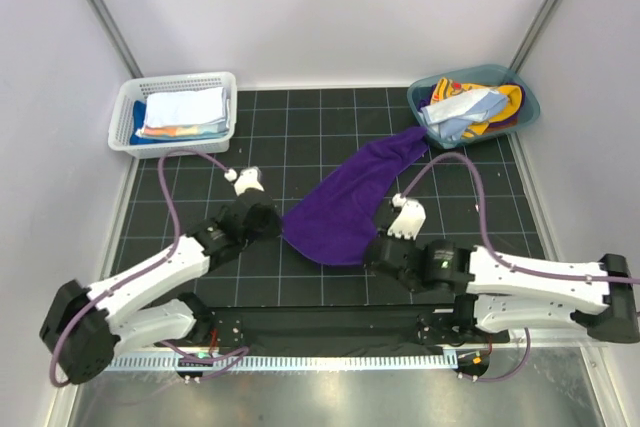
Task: Fold and stack the towels
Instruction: Flatten out the crumpled towel
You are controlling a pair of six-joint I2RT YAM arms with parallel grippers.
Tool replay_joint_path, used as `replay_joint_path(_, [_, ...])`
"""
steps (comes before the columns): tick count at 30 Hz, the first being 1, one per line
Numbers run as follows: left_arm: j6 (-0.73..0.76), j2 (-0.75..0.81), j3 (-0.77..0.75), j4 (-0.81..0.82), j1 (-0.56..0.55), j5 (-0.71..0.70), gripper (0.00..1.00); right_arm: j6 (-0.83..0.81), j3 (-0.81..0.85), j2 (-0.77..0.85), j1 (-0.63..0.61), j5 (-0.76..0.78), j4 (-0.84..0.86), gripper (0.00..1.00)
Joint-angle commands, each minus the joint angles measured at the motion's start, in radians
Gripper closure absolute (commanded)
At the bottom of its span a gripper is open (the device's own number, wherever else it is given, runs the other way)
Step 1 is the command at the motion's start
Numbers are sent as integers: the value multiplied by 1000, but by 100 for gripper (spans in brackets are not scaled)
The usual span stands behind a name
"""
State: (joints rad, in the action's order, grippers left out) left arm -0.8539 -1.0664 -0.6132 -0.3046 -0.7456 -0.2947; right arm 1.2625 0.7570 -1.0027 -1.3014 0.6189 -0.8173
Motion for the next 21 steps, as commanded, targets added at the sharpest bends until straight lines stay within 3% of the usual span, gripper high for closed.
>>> replay_joint_path(1, [13, 103, -131, -93, -1, -55, 100, -136, 238, 20, -6, 189, -114, 99])
replay_joint_path(6, [42, 189, -308, -182, -1, -78, 100, -348, 566, -43, -6, 321, -183, 99])
replay_joint_path(12, [116, 145, -630, -237, -1, -77, 100, -621, 897, -119, -2, 438, -163, 99])
replay_joint_path(21, [197, 40, -1037, -298, -3, -20, 100, -966, 1178, -131, -2, 374, 75, 99])
